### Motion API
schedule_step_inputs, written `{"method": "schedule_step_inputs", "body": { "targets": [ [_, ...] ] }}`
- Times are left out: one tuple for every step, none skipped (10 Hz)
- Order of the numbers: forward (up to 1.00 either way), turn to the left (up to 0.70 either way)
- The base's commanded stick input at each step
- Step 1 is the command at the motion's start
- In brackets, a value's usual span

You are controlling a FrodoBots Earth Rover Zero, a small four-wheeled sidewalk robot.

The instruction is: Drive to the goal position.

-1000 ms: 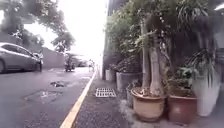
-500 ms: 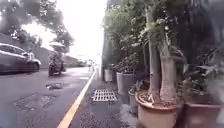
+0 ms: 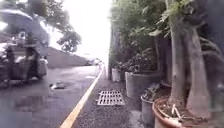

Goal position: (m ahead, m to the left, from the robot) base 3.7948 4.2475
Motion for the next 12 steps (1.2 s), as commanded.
{"method": "schedule_step_inputs", "body": {
  "targets": [
    [0.45,0.00],
    [0.45,0.00],
    [0.45,0.00],
    [0.45,0.00],
    [0.45,0.00],
    [0.45,0.00],
    [0.45,0.00],
    [0.45,0.03],
    [0.45,0.00],
    [0.44,0.00],
    [0.45,0.00],
    [0.45,0.00]
  ]
}}
